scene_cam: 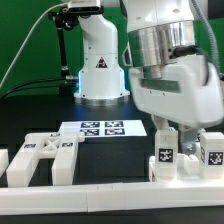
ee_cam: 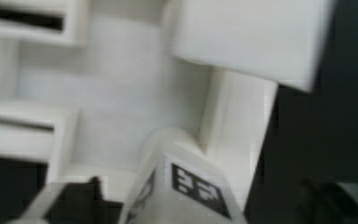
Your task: Assemble chair
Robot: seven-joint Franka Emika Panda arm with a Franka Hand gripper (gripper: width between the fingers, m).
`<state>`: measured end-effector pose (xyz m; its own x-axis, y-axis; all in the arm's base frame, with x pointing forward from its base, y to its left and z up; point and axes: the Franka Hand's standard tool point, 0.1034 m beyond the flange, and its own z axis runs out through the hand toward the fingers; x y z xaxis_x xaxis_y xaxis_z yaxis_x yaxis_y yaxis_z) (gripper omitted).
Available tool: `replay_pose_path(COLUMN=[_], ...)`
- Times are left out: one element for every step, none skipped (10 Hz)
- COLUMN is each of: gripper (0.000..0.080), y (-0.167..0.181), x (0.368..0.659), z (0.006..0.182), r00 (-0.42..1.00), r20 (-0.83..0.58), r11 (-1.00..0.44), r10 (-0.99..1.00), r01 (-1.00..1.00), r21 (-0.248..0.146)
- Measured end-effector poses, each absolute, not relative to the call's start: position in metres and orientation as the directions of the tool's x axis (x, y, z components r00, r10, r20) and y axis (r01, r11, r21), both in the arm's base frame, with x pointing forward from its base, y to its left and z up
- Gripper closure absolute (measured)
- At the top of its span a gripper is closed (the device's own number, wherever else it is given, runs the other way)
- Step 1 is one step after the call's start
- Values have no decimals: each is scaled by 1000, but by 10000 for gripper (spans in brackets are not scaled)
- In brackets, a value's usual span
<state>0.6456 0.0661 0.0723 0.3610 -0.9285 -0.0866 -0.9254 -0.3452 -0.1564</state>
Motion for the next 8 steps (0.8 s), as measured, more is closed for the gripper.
replay_pose_path(gripper=[177, 177, 155, 151, 151, 150, 150, 233], y=[67, 62, 61, 60, 58, 52, 53, 56], x=[644, 645, 644, 644, 645, 651, 656, 658], z=[71, 71, 70, 70, 71, 75, 79, 80], r00=[450, 493, 545, 598, 687, 821, 888, 913], r20=[-71, -40, -26, -13, 12, 61, 97, 119], r11=[-435, -479, -532, -587, -679, -820, -892, -919], r10=[-890, -869, -838, -801, -727, -568, -449, -391], r01=[-886, -859, -828, -790, -715, -557, -439, -380], r21=[-161, -181, -177, -177, -165, -134, -110, -100])
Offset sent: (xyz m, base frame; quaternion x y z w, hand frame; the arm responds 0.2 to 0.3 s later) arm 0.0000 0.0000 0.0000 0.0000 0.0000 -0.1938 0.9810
